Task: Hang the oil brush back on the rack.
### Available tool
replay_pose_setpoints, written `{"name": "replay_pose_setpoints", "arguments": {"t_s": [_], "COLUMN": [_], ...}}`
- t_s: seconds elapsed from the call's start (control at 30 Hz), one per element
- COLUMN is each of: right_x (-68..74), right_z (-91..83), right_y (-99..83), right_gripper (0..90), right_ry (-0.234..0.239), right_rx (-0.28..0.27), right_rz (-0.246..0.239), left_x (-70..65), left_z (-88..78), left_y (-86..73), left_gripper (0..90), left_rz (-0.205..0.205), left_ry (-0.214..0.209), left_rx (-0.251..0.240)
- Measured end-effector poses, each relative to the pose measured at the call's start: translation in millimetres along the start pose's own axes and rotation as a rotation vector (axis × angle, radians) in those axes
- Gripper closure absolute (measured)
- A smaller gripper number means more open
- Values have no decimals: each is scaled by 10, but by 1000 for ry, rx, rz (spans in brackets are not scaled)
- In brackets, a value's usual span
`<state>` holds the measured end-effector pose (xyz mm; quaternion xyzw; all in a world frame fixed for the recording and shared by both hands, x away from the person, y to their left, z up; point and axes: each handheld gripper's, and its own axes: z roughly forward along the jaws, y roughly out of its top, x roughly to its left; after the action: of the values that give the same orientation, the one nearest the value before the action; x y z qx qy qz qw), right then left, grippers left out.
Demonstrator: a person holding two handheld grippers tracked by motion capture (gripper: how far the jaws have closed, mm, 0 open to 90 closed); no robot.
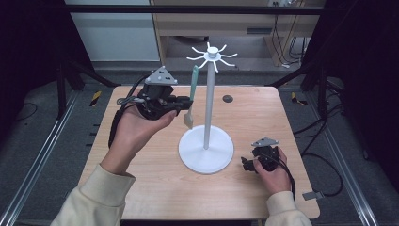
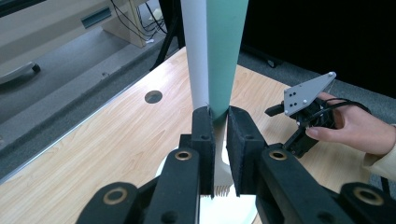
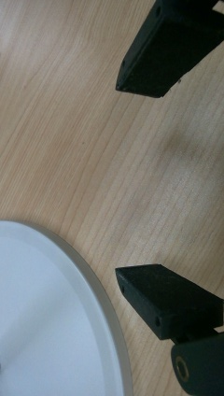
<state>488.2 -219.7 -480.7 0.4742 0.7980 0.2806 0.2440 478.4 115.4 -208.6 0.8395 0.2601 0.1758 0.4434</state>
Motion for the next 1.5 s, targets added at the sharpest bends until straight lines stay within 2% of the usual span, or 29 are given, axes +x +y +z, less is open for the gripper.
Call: {"name": "replay_pose_setpoints", "arguments": {"t_s": [0.5,0.77,0.9,1.07,1.17,1.5], "right_x": [-5,-4,-5,1,-1,2], "right_z": [-5,-7,-5,-10,-7,-9], "right_y": [-1,0,0,1,1,2], "right_gripper": [102,102,102,102,102,102], "right_ry": [0,2,2,4,4,5], "right_rx": [-2,-5,-3,-4,-6,-4], "right_rz": [-1,-4,-1,-5,-2,-6], "left_x": [5,6,-1,7,-2,-7], "left_z": [46,86,115,181,207,205], "left_y": [69,110,125,158,165,125], "left_gripper": [816,816,816,816,816,812], "left_rz": [0,-7,1,-7,7,2], "left_ry": [-1,1,-1,0,7,7], "left_rx": [48,49,66,55,52,26]}}
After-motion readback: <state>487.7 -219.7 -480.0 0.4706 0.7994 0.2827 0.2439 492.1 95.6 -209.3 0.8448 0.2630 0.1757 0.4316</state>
